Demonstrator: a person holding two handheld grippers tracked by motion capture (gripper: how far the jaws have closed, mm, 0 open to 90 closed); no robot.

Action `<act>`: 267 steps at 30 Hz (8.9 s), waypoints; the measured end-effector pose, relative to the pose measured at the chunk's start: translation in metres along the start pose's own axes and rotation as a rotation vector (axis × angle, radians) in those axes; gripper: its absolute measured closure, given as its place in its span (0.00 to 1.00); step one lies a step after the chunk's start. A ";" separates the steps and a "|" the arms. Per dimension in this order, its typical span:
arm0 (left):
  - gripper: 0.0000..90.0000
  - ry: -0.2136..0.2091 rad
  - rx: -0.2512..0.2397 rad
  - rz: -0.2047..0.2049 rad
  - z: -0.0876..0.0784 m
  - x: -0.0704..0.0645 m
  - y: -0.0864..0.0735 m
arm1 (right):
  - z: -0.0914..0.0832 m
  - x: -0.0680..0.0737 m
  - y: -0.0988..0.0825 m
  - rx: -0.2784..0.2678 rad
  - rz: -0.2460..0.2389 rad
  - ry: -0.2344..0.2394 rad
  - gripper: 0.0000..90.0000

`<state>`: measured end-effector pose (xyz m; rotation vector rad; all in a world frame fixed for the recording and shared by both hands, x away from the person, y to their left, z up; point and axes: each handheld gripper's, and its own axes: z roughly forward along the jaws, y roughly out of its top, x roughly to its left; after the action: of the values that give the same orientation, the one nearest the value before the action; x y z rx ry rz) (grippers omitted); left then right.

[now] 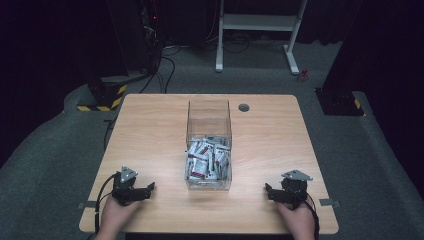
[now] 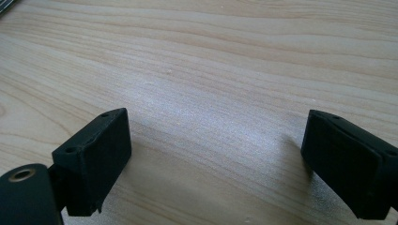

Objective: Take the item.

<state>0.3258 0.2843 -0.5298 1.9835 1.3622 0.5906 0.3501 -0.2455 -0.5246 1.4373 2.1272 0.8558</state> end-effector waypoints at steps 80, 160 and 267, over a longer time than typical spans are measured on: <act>0.16 -0.204 -0.185 0.077 -0.037 -0.042 0.051 | 0.000 0.001 0.000 0.001 -0.006 0.009 0.10; 0.46 -0.283 -0.199 0.161 -0.014 -0.120 0.120 | 0.000 0.001 0.000 -0.001 -0.021 0.017 0.10; 0.95 -0.215 -0.427 0.108 -0.064 -0.088 0.120 | 0.000 0.002 0.000 0.000 -0.021 0.021 0.10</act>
<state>0.3275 0.1890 -0.3987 1.7198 0.9144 0.6364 0.3491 -0.2443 -0.5245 1.4098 2.1541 0.8668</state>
